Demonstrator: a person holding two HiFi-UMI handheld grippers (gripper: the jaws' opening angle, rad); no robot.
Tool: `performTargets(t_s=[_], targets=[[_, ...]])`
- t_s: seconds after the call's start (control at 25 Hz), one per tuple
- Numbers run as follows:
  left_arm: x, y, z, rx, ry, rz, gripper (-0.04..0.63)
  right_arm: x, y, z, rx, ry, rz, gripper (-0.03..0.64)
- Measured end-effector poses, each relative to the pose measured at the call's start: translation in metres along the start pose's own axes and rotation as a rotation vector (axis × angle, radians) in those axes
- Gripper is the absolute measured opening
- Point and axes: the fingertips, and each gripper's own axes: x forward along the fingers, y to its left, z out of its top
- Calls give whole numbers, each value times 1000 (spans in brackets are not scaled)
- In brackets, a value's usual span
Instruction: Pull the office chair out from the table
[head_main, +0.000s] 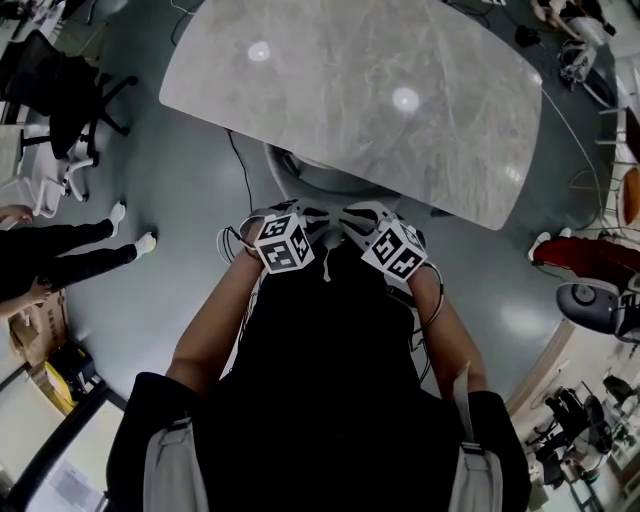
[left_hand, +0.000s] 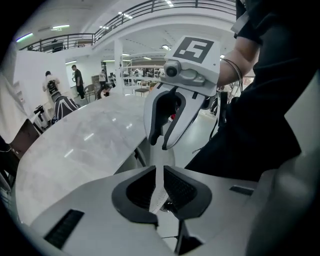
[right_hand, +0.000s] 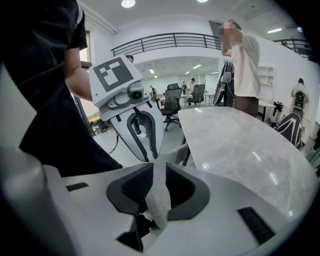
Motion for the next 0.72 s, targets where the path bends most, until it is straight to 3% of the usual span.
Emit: performTargets(t_s=[0.72], targets=[[11, -2, -27, 17, 37, -9, 161, 27, 17, -22, -25, 92, 42, 156]])
